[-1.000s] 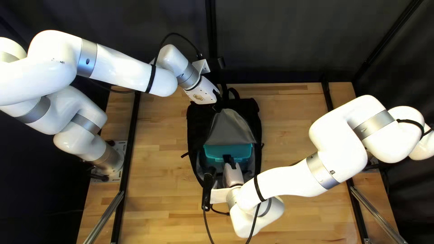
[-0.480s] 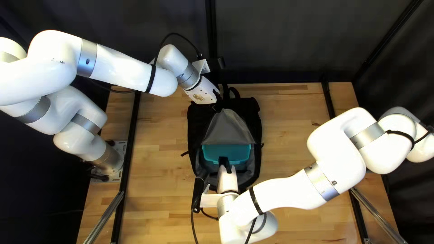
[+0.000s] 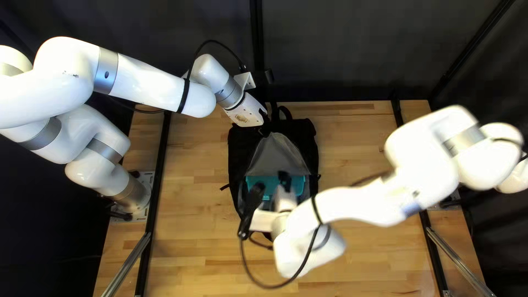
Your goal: Remove a lunch box from a kids backpack
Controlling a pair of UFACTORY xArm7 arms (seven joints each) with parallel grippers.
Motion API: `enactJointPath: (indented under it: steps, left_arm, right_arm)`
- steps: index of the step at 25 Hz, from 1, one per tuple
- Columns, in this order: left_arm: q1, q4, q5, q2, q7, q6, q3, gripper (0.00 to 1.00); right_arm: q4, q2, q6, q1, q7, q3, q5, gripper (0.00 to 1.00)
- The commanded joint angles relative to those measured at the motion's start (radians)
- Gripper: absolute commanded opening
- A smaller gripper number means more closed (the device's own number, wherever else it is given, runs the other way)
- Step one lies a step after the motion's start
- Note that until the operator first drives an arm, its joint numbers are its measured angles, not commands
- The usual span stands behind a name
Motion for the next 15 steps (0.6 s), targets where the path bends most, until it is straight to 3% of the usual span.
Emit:
enactJointPath:
  steps: [1, 9, 15]
  left_arm:
    - [0.000, 0.000, 0.000, 0.000, 0.000, 0.000, 0.000, 0.00]
    - [0.000, 0.000, 0.000, 0.000, 0.000, 0.000, 0.000, 0.00]
    - [0.000, 0.000, 0.000, 0.000, 0.000, 0.000, 0.000, 0.00]
  right_arm:
    - [-0.180, -0.150, -0.166, -0.050, 0.094, 0.001, 0.059, 1.00]
    - [-0.144, -0.132, -0.139, -0.010, 0.148, 0.024, 0.077, 1.00]
    - [-0.066, -0.038, -0.166, -0.012, 0.124, 0.030, 0.077, 1.00]
